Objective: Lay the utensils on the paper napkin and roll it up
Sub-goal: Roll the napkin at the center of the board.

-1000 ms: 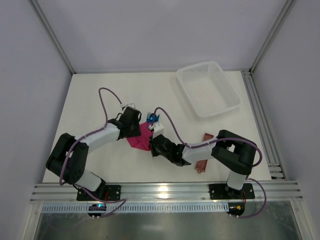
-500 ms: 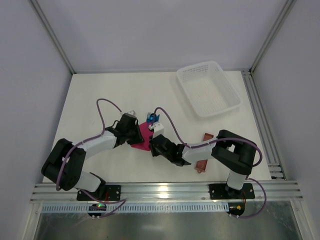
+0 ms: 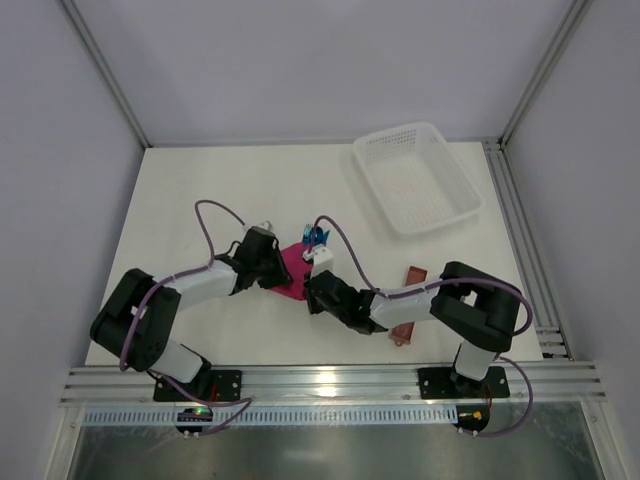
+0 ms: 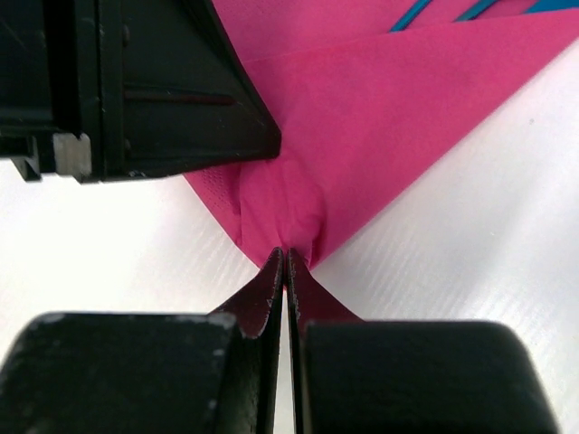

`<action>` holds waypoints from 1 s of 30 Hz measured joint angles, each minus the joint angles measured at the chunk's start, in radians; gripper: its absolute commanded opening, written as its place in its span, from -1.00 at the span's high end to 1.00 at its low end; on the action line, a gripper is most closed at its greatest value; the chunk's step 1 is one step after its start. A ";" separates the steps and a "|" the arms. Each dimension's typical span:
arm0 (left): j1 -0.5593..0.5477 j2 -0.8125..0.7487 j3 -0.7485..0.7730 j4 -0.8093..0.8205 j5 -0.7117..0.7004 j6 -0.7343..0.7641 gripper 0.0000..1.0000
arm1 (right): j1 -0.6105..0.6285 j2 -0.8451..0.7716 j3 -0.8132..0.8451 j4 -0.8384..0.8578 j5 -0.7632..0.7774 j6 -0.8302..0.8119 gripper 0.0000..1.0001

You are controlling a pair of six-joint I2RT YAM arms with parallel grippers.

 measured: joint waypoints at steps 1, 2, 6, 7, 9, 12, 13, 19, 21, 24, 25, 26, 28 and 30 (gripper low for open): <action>0.000 -0.002 -0.004 0.004 0.000 -0.007 0.67 | 0.000 -0.010 -0.010 -0.001 0.000 0.000 0.92; 0.000 -0.007 -0.010 0.008 0.001 -0.013 0.67 | -0.002 -0.021 -0.022 -0.002 -0.001 0.000 0.92; -0.001 -0.039 -0.048 0.024 0.013 -0.053 0.61 | -0.014 -0.070 -0.068 -0.023 -0.007 -0.001 0.90; -0.004 -0.054 -0.068 0.033 0.016 -0.066 0.61 | -0.016 -0.085 -0.082 -0.038 -0.008 -0.004 0.88; -0.008 -0.078 -0.095 0.045 0.019 -0.090 0.60 | -0.019 -0.113 -0.115 -0.061 -0.013 -0.005 0.84; -0.021 -0.103 -0.127 0.062 0.024 -0.129 0.60 | -0.024 -0.158 -0.147 -0.093 -0.022 -0.004 0.82; -0.028 -0.107 -0.133 0.067 0.026 -0.140 0.60 | -0.027 -0.172 -0.153 -0.100 -0.027 -0.003 0.82; -0.061 -0.112 -0.143 0.072 0.026 -0.195 0.61 | -0.039 -0.229 -0.158 -0.117 -0.069 -0.001 0.80; -0.070 -0.117 -0.150 0.072 0.025 -0.218 0.61 | -0.044 -0.231 -0.141 -0.135 -0.096 -0.002 0.79; -0.082 -0.137 -0.168 0.071 0.023 -0.247 0.61 | -0.048 -0.229 -0.102 -0.153 -0.124 -0.002 0.79; -0.084 -0.143 -0.172 0.069 0.022 -0.251 0.60 | -0.050 -0.228 -0.088 -0.154 -0.129 -0.002 0.78; -0.085 -0.149 -0.176 0.066 0.021 -0.257 0.60 | -0.050 -0.225 -0.079 -0.153 -0.132 -0.002 0.75; -0.086 -0.155 -0.179 0.060 0.019 -0.265 0.60 | -0.051 -0.213 -0.063 -0.150 -0.142 -0.002 0.74; -0.087 -0.157 -0.180 0.058 0.018 -0.266 0.60 | -0.051 -0.185 -0.057 -0.146 -0.150 -0.002 0.74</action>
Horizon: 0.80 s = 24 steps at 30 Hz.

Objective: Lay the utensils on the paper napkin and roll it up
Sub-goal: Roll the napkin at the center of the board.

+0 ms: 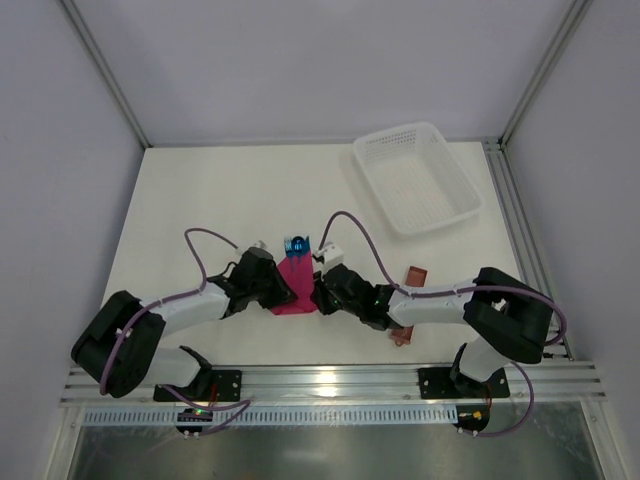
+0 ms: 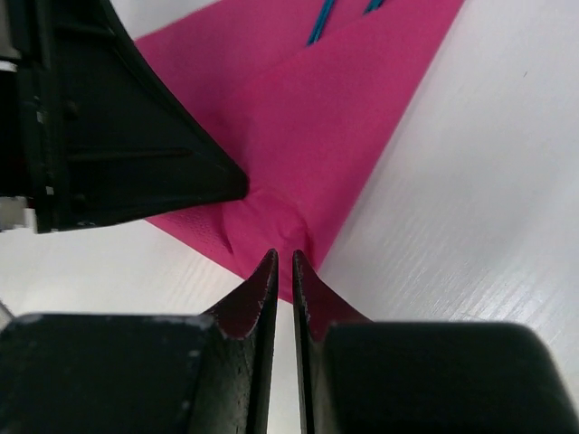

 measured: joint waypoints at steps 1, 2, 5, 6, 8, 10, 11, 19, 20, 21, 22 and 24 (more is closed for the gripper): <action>0.000 0.000 0.000 0.000 0.000 -0.001 0.60 | 0.000 0.014 0.000 -0.001 -0.003 0.000 0.74; 0.000 0.000 0.000 0.000 0.000 -0.001 0.60 | 0.000 0.032 0.000 -0.002 -0.008 0.002 0.74; 0.000 0.001 0.000 0.000 0.000 -0.002 0.60 | 0.000 0.070 0.000 0.005 -0.018 0.013 0.80; 0.000 0.001 0.000 0.000 0.000 -0.002 0.60 | 0.000 0.070 0.000 0.005 -0.018 0.018 0.81; 0.000 0.001 0.000 0.000 -0.001 -0.002 0.60 | 0.007 0.070 0.000 0.005 -0.007 0.025 0.82; 0.000 0.002 0.000 0.000 -0.001 -0.002 0.60 | 0.016 0.070 0.000 0.004 0.000 0.028 0.81; 0.000 0.002 0.000 0.000 -0.001 -0.002 0.60 | 0.020 0.070 0.000 0.003 0.003 0.029 0.81; 0.000 0.000 0.000 -0.003 -0.001 -0.004 0.60 | 0.043 0.054 -0.005 -0.021 0.047 0.044 0.68; 0.000 -0.001 0.000 -0.005 -0.001 -0.006 0.60 | 0.043 0.048 -0.005 -0.030 0.052 0.043 0.72; 0.000 -0.003 0.000 -0.008 -0.001 -0.007 0.60 | 0.043 0.041 -0.005 -0.043 0.056 0.041 0.73; 0.000 -0.005 0.000 -0.013 -0.001 -0.007 0.60 | 0.042 0.036 -0.005 -0.054 0.060 0.039 0.74; 0.000 -0.013 0.000 -0.026 -0.002 -0.009 0.60 | 0.040 0.026 -0.002 -0.077 0.063 0.032 0.78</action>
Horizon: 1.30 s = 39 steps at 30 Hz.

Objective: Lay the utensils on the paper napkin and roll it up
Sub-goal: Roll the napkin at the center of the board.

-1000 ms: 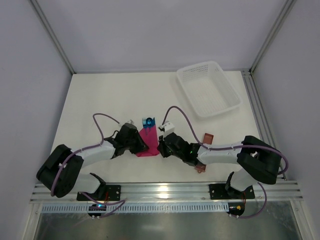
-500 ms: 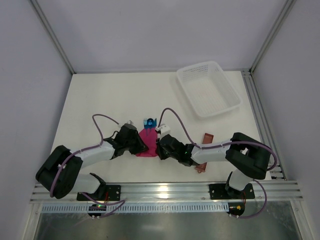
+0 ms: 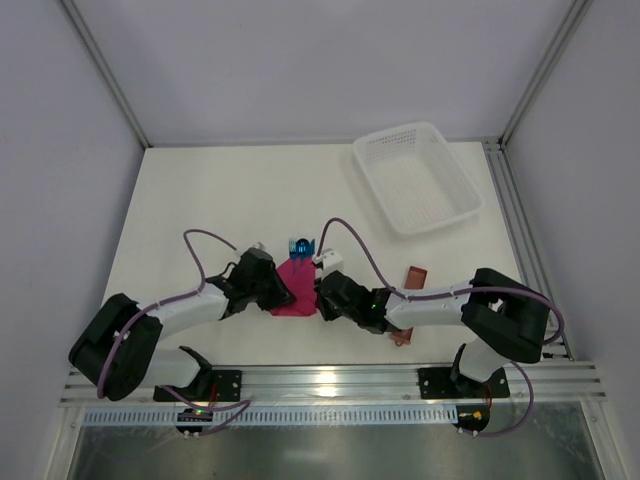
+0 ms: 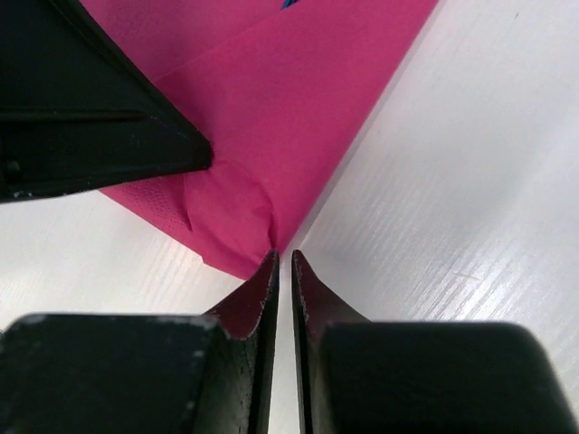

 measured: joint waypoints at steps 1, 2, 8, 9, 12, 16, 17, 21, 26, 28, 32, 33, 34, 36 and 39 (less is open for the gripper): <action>0.000 -0.005 0.000 -0.010 -0.002 0.000 0.60 | -0.005 -0.003 0.007 -0.014 0.001 -0.004 0.80; 0.000 -0.010 0.000 -0.019 -0.007 0.000 0.60 | -0.010 -0.003 0.016 -0.023 0.001 -0.006 0.81; -0.003 -0.014 0.037 -0.101 -0.038 0.013 0.60 | -0.045 0.014 0.120 -0.047 -0.012 -0.013 0.88; -0.003 -0.012 0.047 -0.116 -0.042 0.016 0.60 | -0.048 0.021 0.133 -0.039 -0.021 -0.012 0.88; -0.003 -0.008 0.069 -0.145 -0.050 0.021 0.60 | -0.048 0.041 0.145 -0.011 -0.056 -0.005 0.88; -0.003 0.001 0.091 -0.164 -0.055 0.029 0.60 | -0.043 0.080 0.143 0.023 -0.100 0.012 0.88; -0.003 0.002 0.093 -0.167 -0.055 0.031 0.60 | -0.043 0.090 0.141 0.029 -0.108 0.016 0.88; 0.000 0.007 0.109 -0.188 -0.056 0.042 0.60 | -0.043 0.117 0.110 0.047 -0.124 0.021 0.88; 0.024 0.007 0.156 -0.209 -0.055 0.078 0.58 | -0.043 0.120 0.086 0.073 -0.126 0.021 0.88; 0.031 0.010 0.181 -0.214 -0.055 0.097 0.58 | -0.042 0.120 0.082 0.081 -0.126 0.020 0.89; 0.036 0.040 0.232 -0.222 -0.060 0.134 0.61 | -0.042 0.118 0.075 0.092 -0.126 0.019 0.89; 0.036 0.047 0.235 -0.222 -0.063 0.143 0.63 | -0.042 0.118 0.074 0.092 -0.126 0.018 0.89; 0.037 0.053 0.235 -0.226 -0.063 0.148 0.63 | -0.042 0.118 0.074 0.094 -0.125 0.017 0.89; 0.038 0.062 0.230 -0.234 -0.063 0.161 0.64 | -0.042 0.117 0.072 0.095 -0.123 0.016 0.89; 0.041 0.070 0.212 -0.235 -0.063 0.172 0.67 | -0.042 0.115 0.072 0.095 -0.122 0.007 0.88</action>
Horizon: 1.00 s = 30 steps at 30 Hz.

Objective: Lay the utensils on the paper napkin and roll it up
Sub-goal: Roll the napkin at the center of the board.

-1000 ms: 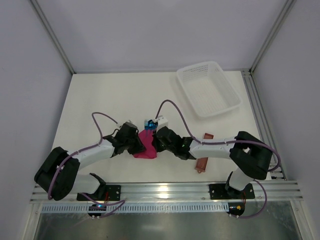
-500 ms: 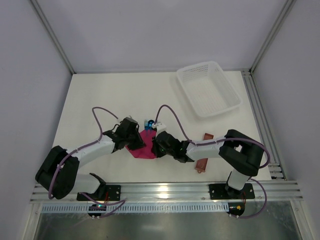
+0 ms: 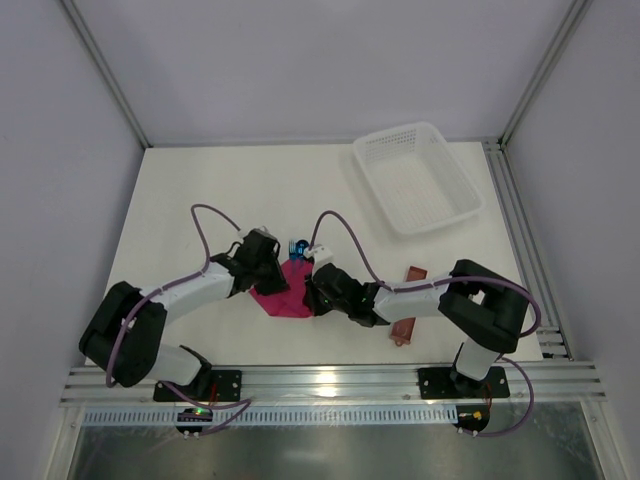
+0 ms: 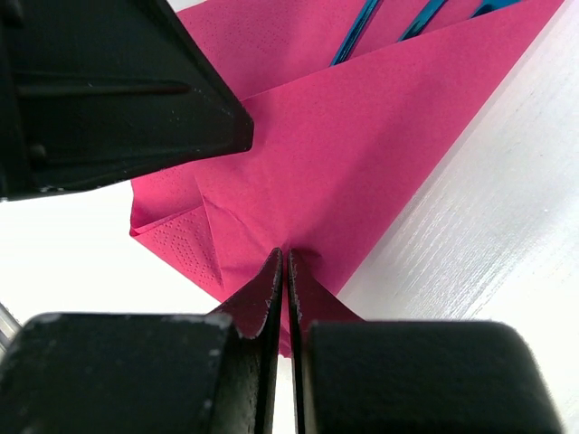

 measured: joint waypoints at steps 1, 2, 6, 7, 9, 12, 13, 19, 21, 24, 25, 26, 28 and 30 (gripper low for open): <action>0.001 0.004 -0.006 0.000 0.000 0.002 0.67 | 0.000 -0.001 0.000 -0.002 0.001 -0.005 0.88; 0.002 0.011 -0.010 0.000 0.000 0.005 0.68 | 0.000 -0.002 0.000 -0.005 0.001 -0.009 0.88; 0.007 0.050 -0.018 0.005 0.003 0.014 0.70 | 0.000 -0.010 0.001 -0.019 -0.007 -0.029 0.88; 0.009 0.051 -0.018 0.010 0.006 0.015 0.71 | 0.000 -0.016 0.002 -0.027 -0.015 -0.036 0.88; 0.011 0.053 -0.018 0.014 0.006 0.017 0.71 | 0.001 -0.024 0.009 -0.044 -0.031 -0.048 0.88; 0.014 0.053 -0.020 0.019 0.010 0.016 0.72 | 0.016 -0.025 0.039 -0.059 -0.059 -0.062 0.88; 0.014 0.053 -0.021 0.020 0.011 0.016 0.73 | 0.024 -0.024 0.050 -0.060 -0.067 -0.065 0.88; 0.015 0.045 -0.032 0.031 0.012 0.013 0.73 | 0.069 0.008 0.096 -0.031 -0.099 -0.067 0.88; 0.015 0.042 -0.037 0.038 0.012 0.010 0.73 | 0.079 0.034 0.096 -0.020 -0.103 -0.065 0.90; 0.015 0.039 -0.041 0.042 0.012 0.003 0.74 | 0.093 0.082 0.096 -0.015 -0.103 -0.063 0.91; 0.015 0.039 -0.042 0.043 0.012 0.001 0.74 | 0.097 0.096 0.096 -0.014 -0.102 -0.061 0.91; 0.015 0.039 -0.043 0.045 0.013 -0.002 0.74 | 0.100 0.101 0.098 -0.002 -0.101 -0.056 0.92; 0.016 0.037 -0.045 0.047 0.012 -0.004 0.74 | 0.108 0.102 0.099 -0.002 -0.098 -0.056 0.91; 0.019 0.037 -0.045 0.047 0.013 -0.005 0.74 | 0.113 0.101 0.099 -0.004 -0.097 -0.056 0.92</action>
